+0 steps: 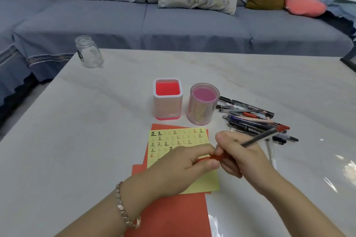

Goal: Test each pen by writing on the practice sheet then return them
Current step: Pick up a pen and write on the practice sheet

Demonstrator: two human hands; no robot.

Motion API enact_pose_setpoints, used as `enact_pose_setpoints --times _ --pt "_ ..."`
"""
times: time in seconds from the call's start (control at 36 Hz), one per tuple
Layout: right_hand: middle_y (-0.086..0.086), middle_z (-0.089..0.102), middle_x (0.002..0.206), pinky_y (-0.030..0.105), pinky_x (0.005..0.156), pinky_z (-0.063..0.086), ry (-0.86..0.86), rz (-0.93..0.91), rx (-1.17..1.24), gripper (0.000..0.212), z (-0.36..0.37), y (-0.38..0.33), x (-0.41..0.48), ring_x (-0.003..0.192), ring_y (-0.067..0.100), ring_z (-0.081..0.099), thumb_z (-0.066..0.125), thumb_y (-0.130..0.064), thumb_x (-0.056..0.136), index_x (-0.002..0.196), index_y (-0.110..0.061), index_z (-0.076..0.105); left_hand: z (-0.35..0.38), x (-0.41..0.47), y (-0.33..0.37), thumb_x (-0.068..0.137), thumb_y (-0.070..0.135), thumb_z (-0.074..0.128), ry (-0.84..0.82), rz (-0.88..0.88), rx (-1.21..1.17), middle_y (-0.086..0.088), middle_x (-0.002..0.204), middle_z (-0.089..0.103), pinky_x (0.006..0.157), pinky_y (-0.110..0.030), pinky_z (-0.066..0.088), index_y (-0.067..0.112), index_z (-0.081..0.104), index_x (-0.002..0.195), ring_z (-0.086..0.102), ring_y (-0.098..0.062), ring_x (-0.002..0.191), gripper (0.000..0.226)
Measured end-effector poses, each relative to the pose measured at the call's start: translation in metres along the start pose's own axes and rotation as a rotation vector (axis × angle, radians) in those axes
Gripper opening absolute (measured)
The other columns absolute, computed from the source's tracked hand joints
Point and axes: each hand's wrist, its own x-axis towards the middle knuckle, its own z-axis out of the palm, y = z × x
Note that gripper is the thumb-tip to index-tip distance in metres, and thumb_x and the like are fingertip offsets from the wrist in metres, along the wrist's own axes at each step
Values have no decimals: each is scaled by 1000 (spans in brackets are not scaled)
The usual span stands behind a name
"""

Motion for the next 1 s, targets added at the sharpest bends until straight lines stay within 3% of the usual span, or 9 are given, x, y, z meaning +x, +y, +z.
enact_pose_setpoints --times 0.11,0.17,0.22,0.31,0.39,0.47,0.64,0.86,1.0 --pt "4 48 37 17 42 34 57 -153 -262 29 -9 10 -10 33 14 42 53 -45 77 65 -20 63 -3 -9 -5 97 43 33 46 -85 108 3 62 46 61 -27 34 42 42 108 41 -9 58 14" --pt "4 65 54 13 50 42 88 -211 -403 22 -18 21 -13 45 12 57 53 -46 78 82 -32 69 -7 -15 -17 100 35 26 183 -221 81 1 75 52 66 -27 36 34 32 110 45 -15 64 12" --pt "-14 72 77 9 65 46 107 -232 -600 19 -24 39 -13 68 2 66 53 -59 79 86 -47 66 -12 -22 -33 101 28 26 332 -324 65 2 88 57 72 -30 40 27 28 107 52 -13 72 7" --pt "-36 49 124 15 98 34 30 -191 -913 43 -25 73 -7 114 -3 50 41 -79 70 104 -54 51 -16 -32 -55 100 25 29 497 -402 59 6 84 56 62 -20 40 22 30 104 54 -5 75 4" --pt "-25 22 142 22 110 16 -75 -128 -1046 68 -19 96 3 133 2 24 45 -80 64 120 -42 46 -20 -40 -73 100 20 34 601 -427 109 6 91 54 60 -15 36 18 38 106 51 -3 78 8" --pt "-18 16 147 18 110 -4 -79 -96 -1122 94 -13 108 12 138 -4 3 35 -88 57 131 -30 41 -28 -45 -95 98 14 39 677 -440 215 1 110 43 78 -13 30 8 49 113 44 -7 92 19" --pt "-10 17 154 20 110 -12 -39 -128 -1210 85 -4 118 23 136 -7 -4 38 -78 63 133 -30 39 -42 -48 -130 96 16 48 643 -545 512 -9 108 59 87 -33 33 8 62 113 41 -29 106 23" --pt "-13 28 146 29 115 6 47 -230 -1101 80 -6 131 27 136 -5 16 45 -83 63 123 -31 46 -31 -42 -119 93 26 44 669 -380 592 -17 133 46 104 -41 27 10 44 135 35 -32 125 45" --pt "-9 45 138 25 104 30 216 -238 -875 43 -7 134 24 125 11 43 47 -58 79 119 -43 41 8 -30 -93 89 41 38 348 -4 676 -10 147 34 110 -38 14 24 31 140 21 -24 137 55"
